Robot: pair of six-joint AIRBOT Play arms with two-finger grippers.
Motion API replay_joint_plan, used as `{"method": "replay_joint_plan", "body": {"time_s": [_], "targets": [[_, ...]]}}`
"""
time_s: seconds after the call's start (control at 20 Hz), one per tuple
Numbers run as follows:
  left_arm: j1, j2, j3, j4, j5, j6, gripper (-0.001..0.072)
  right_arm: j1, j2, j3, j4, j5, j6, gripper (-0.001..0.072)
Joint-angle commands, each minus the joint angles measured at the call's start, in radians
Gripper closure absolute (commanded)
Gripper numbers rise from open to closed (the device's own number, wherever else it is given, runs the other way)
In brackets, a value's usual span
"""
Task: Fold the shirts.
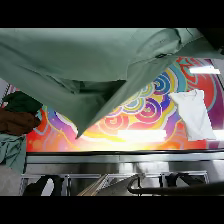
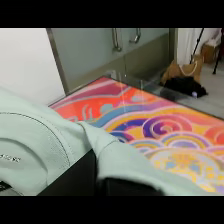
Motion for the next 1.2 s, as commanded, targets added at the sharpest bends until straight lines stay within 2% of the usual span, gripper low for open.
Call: {"method": "replay_joint_plan", "body": {"time_s": [0.0, 0.15, 0.3, 0.4, 0.55, 0.6, 0.65, 0.7, 0.8, 0.9, 1.0, 1.15], "targets": [[-0.068, -0.123, -0.085, 0.003, -0.049, 0.035, 0.0695, 0.001, -0.116, -0.060, -0.018, 0.089, 0.069, 0.0695], [-0.233, -0.312, -0.220, 0.009, 0.002, 0.098, 0.0694, 0.035, -0.290, -0.235, 0.002, 0.100, 0.068, 0.0695], [-0.345, -0.534, -0.312, 0.078, 0.149, 0.106, 0.0694, 0.084, -0.491, -0.398, -0.003, 0.010, 0.045, 0.0695], [-0.383, -0.690, -0.311, 0.139, 0.199, 0.106, 0.0694, 0.088, -0.647, -0.436, -0.003, -0.031, 0.045, 0.0694], [-0.377, -0.851, -0.215, 0.132, 0.179, 0.082, 0.0688, 0.086, -0.816, -0.435, 0.051, -0.029, 0.045, 0.0686], [-0.365, -0.884, -0.164, 0.133, 0.142, 0.051, 0.0546, 0.086, -0.835, -0.432, 0.070, -0.029, 0.039, 0.0620], [-0.346, -0.904, -0.116, 0.133, 0.092, 0.023, 0.0092, 0.085, -0.838, -0.427, 0.081, -0.029, 0.002, 0.0440], [-0.327, -0.913, -0.069, 0.133, 0.035, -0.021, 0.0018, 0.085, -0.832, -0.415, 0.084, -0.026, -0.021, 0.0377], [-0.279, -0.901, -0.002, 0.134, -0.090, -0.076, 0.0018, 0.065, -0.807, -0.376, 0.080, -0.005, -0.072, 0.0364], [-0.243, -0.861, 0.000, 0.137, -0.224, -0.119, 0.0018, 0.018, -0.769, -0.336, 0.075, 0.003, -0.075, 0.0204], [-0.231, -0.784, -0.104, 0.137, -0.292, -0.152, 0.0018, -0.041, -0.732, -0.319, 0.064, 0.011, -0.070, 0.0198], [-0.266, -0.608, -0.418, 0.137, -0.282, -0.173, 0.0018, -0.136, -0.696, -0.319, 0.003, 0.062, -0.052, 0.0198]]}}
